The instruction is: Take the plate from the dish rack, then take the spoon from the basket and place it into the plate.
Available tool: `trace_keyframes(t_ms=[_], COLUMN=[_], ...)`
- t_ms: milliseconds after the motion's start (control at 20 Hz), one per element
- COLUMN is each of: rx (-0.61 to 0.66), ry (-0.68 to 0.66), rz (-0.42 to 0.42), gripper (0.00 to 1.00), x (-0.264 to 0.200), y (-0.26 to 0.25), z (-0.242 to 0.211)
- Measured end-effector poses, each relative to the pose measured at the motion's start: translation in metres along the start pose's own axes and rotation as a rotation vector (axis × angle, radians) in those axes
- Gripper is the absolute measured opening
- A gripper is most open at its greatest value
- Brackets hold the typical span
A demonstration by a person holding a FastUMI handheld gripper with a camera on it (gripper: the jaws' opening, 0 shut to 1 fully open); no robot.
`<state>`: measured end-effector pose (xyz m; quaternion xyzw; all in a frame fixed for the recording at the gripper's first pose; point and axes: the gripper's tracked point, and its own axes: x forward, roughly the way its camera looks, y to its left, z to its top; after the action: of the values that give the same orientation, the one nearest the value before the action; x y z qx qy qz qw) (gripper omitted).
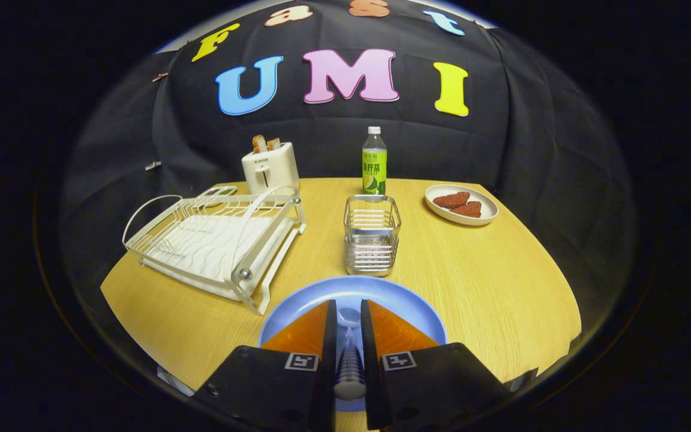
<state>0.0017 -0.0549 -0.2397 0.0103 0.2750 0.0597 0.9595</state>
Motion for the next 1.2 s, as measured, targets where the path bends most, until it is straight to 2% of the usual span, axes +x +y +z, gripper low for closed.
trace_keyframes(t_ms=[200,350,500,700,950,1200], rx=[0.022,0.074,0.082,0.048,0.11,0.123], ry=[0.042,0.041,0.013,-0.085,-0.244,-0.386], rz=[-0.012,-0.025,-0.039,-0.091,-0.122,-0.189], gripper=[0.24,0.27,1.0,0.99,0.99,0.99], x=[0.004,0.003,-0.011,-0.051,-0.114,-0.176], y=[-0.005,-0.01,-0.015,-0.021,-0.01,-0.028], z=[-0.009,0.001,0.028,0.094,0.185,0.253])
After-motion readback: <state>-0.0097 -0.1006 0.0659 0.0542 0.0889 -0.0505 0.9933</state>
